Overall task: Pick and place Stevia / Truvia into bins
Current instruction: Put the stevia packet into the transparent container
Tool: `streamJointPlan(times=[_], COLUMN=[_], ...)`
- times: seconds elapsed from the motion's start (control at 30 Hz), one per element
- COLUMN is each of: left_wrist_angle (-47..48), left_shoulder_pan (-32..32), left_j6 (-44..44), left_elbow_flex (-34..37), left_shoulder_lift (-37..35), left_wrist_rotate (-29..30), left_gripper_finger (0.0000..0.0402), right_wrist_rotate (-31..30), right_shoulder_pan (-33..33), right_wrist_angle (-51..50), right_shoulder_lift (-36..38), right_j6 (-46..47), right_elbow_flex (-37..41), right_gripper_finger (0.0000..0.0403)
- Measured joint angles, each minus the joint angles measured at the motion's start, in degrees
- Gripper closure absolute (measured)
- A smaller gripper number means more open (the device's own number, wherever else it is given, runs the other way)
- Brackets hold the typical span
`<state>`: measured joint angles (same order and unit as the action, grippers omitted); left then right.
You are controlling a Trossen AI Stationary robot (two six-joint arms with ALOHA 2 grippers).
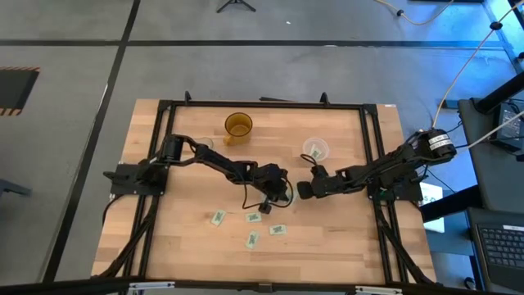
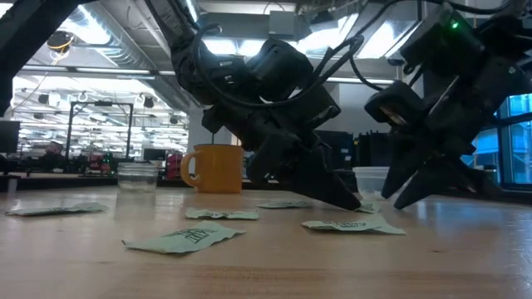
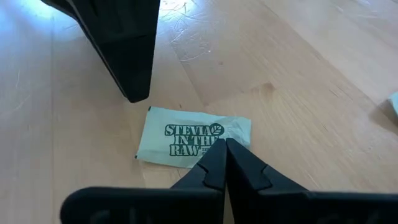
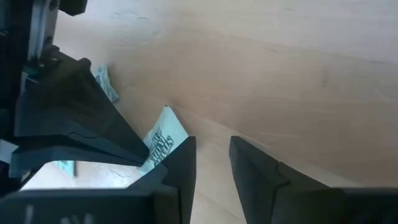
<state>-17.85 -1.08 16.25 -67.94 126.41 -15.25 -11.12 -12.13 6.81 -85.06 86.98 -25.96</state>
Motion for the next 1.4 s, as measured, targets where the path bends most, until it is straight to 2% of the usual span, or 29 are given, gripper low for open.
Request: streamJointPlan(times=[0.33, 0.5, 0.73, 1.23, 1.4], left_wrist_angle=[-4.8, -5.8, -9.3, -9.8, -9.8], left_shoulder_pan=[0.0, -0.1, -0.2, 0.0, 0.0], left_j6=[1.9, 1.9, -1.5, -3.1, -3.1], left_elbow_flex=[0.2, 0.1, 0.1, 0.0, 0.1], left_shoulder_lift=[0.2, 1.0, 2.8, 2.8, 2.8], left_wrist_rotate=[0.1, 2.6, 3.2, 3.5, 3.5], left_gripper_finger=[0.0400, 0.0399, 0.0400, 0.0400, 0.0398], right_wrist_rotate=[0.2, 1.4, 1.7, 2.4, 2.4], right_shoulder_pan=[0.2, 0.2, 0.2, 0.2, 0.2], right_wrist_angle=[0.4, 1.3, 1.6, 3.2, 3.3], right_shoulder_lift=[-0.1, -0.1, -0.2, -0.2, -0.2], right_j6=[-0.1, -0.1, -0.1, -6.0, -6.1], right_elbow_flex=[0.0, 0.1, 0.1, 0.2, 0.2], right_gripper_finger=[0.0298, 0.0298, 0.0298, 0.0299, 0.0315])
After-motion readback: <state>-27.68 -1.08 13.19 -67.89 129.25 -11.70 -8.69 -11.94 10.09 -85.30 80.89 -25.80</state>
